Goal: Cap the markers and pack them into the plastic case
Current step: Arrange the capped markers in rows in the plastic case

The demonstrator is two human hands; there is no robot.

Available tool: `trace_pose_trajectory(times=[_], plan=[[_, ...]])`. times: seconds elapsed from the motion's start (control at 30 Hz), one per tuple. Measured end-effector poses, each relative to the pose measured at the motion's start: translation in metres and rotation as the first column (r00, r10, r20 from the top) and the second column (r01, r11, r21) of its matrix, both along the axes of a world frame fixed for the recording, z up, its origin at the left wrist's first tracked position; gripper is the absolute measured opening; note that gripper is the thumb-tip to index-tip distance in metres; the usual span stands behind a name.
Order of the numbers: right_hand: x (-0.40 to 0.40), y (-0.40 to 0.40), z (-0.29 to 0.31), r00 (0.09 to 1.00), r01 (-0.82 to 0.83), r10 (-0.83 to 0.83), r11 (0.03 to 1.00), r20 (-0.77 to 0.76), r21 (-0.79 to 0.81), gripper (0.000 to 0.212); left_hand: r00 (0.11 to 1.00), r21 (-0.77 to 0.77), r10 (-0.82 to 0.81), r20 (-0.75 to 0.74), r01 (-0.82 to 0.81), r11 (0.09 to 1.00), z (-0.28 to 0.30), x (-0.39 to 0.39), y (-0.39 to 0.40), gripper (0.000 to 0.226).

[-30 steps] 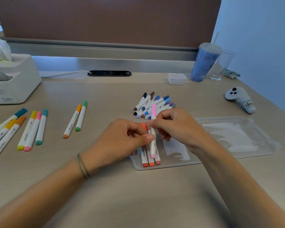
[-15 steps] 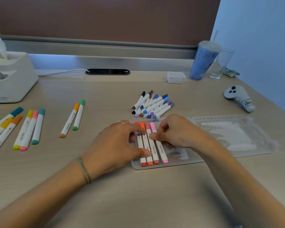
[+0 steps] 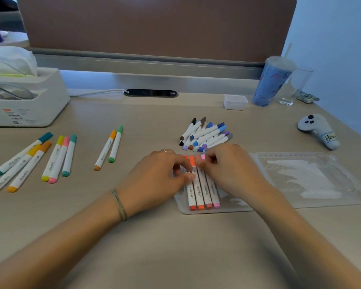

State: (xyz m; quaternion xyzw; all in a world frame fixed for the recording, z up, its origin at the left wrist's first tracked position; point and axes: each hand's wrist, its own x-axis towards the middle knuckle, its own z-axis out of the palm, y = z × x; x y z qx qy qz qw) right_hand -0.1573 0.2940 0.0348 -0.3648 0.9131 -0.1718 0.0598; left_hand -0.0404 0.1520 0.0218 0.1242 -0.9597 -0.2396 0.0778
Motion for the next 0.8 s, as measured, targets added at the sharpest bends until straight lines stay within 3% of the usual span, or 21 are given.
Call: trace_pose_trajectory(times=[0.1, 0.27, 0.5, 0.8], plan=[[0.016, -0.021, 0.005, 0.999, -0.039, 0.037, 0.994, -0.017, -0.101, 0.028, 0.99, -0.057, 0.119, -0.079, -0.124, 0.991, 0.008, 0.01, -0.013, 0.017], [0.038, -0.062, 0.011, 0.99, -0.141, 0.141, 0.982, -0.016, -0.126, 0.009, 0.943, -0.242, 0.315, -0.102, -0.331, 0.912, 0.015, 0.039, -0.043, 0.019], [0.061, -0.122, 0.018, 0.952, -0.301, 0.306, 0.946, 0.022, -0.118, 0.006, 0.873, -0.286, 0.486, -0.041, -0.477, 0.831, 0.015, 0.084, -0.083, 0.019], [0.079, -0.175, 0.011, 0.929, -0.363, 0.366, 0.93, 0.049, -0.054, 0.011, 0.746, -0.357, 0.666, -0.019, -0.627, 0.692, 0.006, 0.117, -0.132, 0.019]])
